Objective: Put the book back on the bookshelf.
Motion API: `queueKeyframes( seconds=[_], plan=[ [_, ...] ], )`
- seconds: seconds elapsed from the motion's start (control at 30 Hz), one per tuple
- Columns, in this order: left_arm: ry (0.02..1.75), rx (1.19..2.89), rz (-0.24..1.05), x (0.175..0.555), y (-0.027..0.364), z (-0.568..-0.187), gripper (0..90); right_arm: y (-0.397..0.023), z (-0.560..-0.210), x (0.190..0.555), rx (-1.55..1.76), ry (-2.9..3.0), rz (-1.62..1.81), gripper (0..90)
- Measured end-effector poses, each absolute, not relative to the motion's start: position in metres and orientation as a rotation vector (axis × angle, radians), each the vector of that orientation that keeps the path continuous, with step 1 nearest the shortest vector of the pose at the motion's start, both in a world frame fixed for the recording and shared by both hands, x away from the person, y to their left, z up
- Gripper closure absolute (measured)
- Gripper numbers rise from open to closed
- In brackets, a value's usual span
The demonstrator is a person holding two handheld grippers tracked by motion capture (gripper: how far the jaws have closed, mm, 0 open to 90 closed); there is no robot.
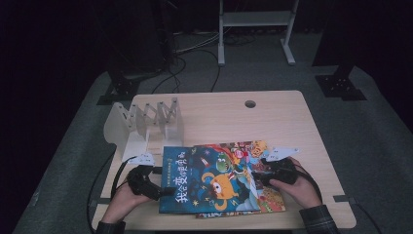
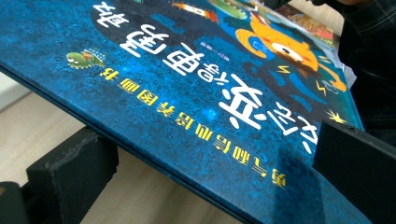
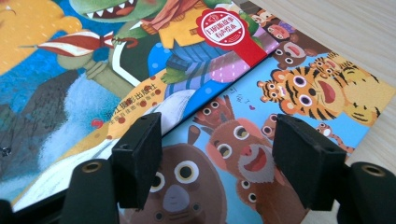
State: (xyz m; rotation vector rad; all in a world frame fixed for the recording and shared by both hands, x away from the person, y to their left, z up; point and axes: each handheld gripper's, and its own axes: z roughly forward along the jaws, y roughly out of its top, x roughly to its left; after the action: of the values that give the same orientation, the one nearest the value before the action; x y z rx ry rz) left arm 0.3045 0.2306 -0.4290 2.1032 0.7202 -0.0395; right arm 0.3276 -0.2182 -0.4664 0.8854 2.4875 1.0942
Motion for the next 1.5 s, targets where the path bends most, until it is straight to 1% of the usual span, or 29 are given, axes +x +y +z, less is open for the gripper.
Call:
queueKeyframes(
  seconds=[0.1, 0.4, 0.43, 0.47, 0.53, 0.6, 0.83, 0.97, 1.3, 1.5],
  plan=[
    [0.704, 2.104, -0.02, 0.302, 0.23, -0.42, 0.0, -0.216, -0.466, 0.325, 0.873, 2.491, 1.092, 34.6],
    [0.681, 2.117, 0.021, 0.304, 0.229, -0.394, 0.3, -0.211, -0.466, 0.322, 0.854, 2.535, 1.111, 34.4],
    [0.684, 2.126, 0.028, 0.305, 0.23, -0.391, 1.5, -0.21, -0.465, 0.322, 0.839, 2.54, 1.11, 34.5],
    [0.686, 2.131, 0.026, 0.306, 0.231, -0.389, 5.1, -0.209, -0.465, 0.321, 0.828, 2.548, 1.105, 34.5],
    [0.682, 2.13, 0.027, 0.308, 0.232, -0.383, 6.2, -0.208, -0.465, 0.32, 0.826, 2.551, 1.105, 34.5],
    [0.684, 2.127, 0.021, 0.309, 0.233, -0.378, 10.3, -0.206, -0.464, 0.319, 0.817, 2.556, 1.101, 34.5],
    [0.685, 2.13, 0.011, 0.316, 0.228, -0.364, 17.2, -0.201, -0.464, 0.315, 0.805, 2.56, 1.102, 34.2],
    [0.695, 2.101, 0.004, 0.319, 0.23, -0.355, 24.8, -0.198, -0.464, 0.313, 0.799, 2.566, 1.097, 34.3],
    [0.708, 2.092, -0.039, 0.331, 0.232, -0.335, 39.1, -0.182, -0.463, 0.309, 0.764, 2.603, 1.107, 30.6],
    [0.708, 2.108, -0.077, 0.345, 0.229, -0.323, 45.6, -0.178, -0.465, 0.309, 0.775, 2.603, 1.133, 27.0]
  ],
)
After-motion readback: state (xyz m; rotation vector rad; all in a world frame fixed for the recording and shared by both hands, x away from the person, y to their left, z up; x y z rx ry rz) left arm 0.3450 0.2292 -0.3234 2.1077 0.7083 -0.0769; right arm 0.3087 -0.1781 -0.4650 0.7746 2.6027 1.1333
